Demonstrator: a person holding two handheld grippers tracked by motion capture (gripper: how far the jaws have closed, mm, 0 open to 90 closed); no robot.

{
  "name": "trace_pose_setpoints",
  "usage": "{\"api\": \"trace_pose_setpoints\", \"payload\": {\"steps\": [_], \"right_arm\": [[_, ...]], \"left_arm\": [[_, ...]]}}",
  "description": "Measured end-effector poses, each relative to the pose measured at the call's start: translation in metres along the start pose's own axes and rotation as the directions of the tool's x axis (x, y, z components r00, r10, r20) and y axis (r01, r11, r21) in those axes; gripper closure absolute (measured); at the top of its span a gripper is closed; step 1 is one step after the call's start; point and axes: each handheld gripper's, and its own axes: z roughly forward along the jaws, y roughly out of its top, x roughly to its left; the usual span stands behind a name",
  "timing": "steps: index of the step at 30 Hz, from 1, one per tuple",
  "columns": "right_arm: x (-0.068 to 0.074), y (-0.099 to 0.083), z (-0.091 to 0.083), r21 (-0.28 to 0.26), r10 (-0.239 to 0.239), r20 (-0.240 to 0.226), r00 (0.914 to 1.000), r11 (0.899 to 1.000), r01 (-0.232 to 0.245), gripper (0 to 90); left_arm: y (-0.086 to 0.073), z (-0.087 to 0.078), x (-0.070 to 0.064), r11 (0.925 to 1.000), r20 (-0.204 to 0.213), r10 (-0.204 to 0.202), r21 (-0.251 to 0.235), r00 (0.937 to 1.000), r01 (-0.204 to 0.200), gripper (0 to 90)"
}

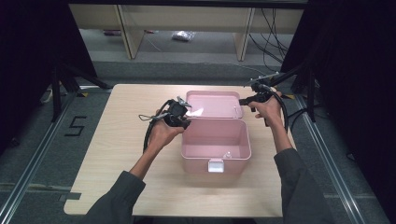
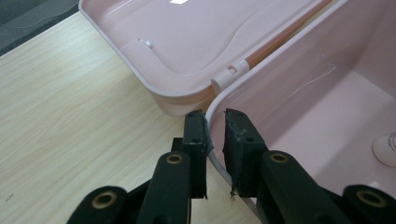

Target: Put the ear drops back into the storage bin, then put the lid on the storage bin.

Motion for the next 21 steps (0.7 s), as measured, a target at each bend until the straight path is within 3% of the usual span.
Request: {"api": "trace_pose_setpoints", "payload": {"steps": [1,2,3,4,7,8,10,11,14,15,21], "right_arm": [[0.001,0.001,0.002,-0.007,0.02,-0.001,0.9998,1.0,-0.02,53.8],[0.0,0.001,0.003,-0.006,0.003,-0.002,1.0,1.0,-0.003,53.8],[0.003,0.002,0.003,0.006,0.033,-0.001,0.9995,0.999,-0.033,53.7],[0.001,0.003,0.005,-0.011,0.014,0.0,0.9999,1.0,-0.014,53.7],[0.004,0.006,0.006,0.001,0.057,-0.008,0.9984,0.998,-0.057,54.5],[0.001,0.006,0.008,-0.019,0.022,0.006,0.9997,1.0,-0.022,54.5],[0.003,0.006,0.01,-0.01,0.053,0.003,0.9986,0.999,-0.053,54.6],[0.0,0.006,0.012,-0.007,0.024,0.007,0.9997,1.0,-0.024,54.6],[0.0,0.006,0.015,0.004,0.026,0.018,0.9995,1.0,-0.026,54.5],[0.001,0.005,0.018,-0.024,0.045,0.007,0.999,0.999,-0.044,54.5],[-0.002,0.008,0.023,-0.008,0.038,0.012,0.9992,0.999,-0.037,54.1]], "left_arm": [[0.0,0.0,0.0,1.0,0.001,-0.001,0.0,1.0,0.001,78.7],[0.0,0.0,0.0,1.0,0.001,-0.001,-0.002,1.0,0.001,78.7],[0.0,0.0,0.0,1.0,0.006,-0.004,-0.007,1.0,0.004,78.6],[0.0,0.0,0.001,1.0,0.013,-0.002,-0.002,0.9999,0.002,78.5],[-0.001,0.0,0.002,0.9999,0.015,-0.005,-0.013,0.9999,0.005,78.5],[-0.001,0.001,0.002,0.9999,0.017,-0.005,-0.014,0.9998,0.005,78.5],[-0.001,0.0,0.002,0.9999,0.016,-0.004,-0.014,0.9999,0.005,78.6],[-0.001,0.001,0.002,0.9998,0.016,-0.009,-0.017,0.9998,0.009,78.6],[-0.002,0.0,0.002,0.9998,0.016,-0.011,-0.017,0.9998,0.011,78.6],[-0.002,0.001,0.002,0.9998,0.016,-0.01,-0.018,0.9998,0.01,78.6],[-0.002,0.001,0.002,0.9994,0.025,-0.019,-0.03,0.9995,0.02,78.5]]}}
